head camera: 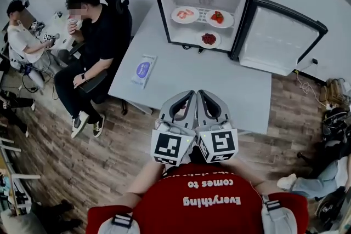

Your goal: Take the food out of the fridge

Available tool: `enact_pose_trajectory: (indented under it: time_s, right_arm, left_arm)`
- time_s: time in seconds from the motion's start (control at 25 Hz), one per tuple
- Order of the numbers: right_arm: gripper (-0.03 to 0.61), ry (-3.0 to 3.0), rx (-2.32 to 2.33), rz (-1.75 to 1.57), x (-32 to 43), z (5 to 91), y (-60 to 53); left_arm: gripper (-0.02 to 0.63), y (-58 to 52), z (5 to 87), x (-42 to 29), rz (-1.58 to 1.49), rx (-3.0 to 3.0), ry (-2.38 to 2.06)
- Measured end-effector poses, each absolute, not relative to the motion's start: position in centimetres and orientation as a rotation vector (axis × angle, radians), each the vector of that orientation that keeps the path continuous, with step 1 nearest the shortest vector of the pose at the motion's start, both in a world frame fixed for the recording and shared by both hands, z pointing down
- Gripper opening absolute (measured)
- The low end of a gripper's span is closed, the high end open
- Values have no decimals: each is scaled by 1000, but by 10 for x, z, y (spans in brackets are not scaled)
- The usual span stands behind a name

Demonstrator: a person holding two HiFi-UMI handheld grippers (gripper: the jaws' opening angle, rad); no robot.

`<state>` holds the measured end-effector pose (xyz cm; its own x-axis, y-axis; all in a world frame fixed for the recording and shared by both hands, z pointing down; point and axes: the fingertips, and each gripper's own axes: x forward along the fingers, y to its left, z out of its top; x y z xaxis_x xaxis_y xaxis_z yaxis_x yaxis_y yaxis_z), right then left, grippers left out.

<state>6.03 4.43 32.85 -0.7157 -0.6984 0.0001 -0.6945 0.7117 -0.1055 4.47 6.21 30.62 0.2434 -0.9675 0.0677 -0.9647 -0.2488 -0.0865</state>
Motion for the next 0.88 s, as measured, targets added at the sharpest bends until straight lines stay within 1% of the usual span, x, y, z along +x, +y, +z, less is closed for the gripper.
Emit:
enact_pose_trajectory:
  time_s: [0.32, 0.64, 0.76, 0.88]
  right_arm:
    - [12, 2911, -1159, -219, 15, 349, -29]
    - [12, 2845, -1362, -256, 3, 363, -89]
    - [12, 2865, -1347, -348, -13, 371, -106]
    - [14, 2840, -1287, -513, -33, 380, -132]
  left_arm:
    - [-2, -12, 326, -2, -170, -2500, 1973]
    - [-2, -75, 339, -15, -180, -2643, 1802]
    - [-2, -92, 334, -25, -120, -2658, 1734]
    - [-2, -111, 337, -44, -143, -2637, 1733]
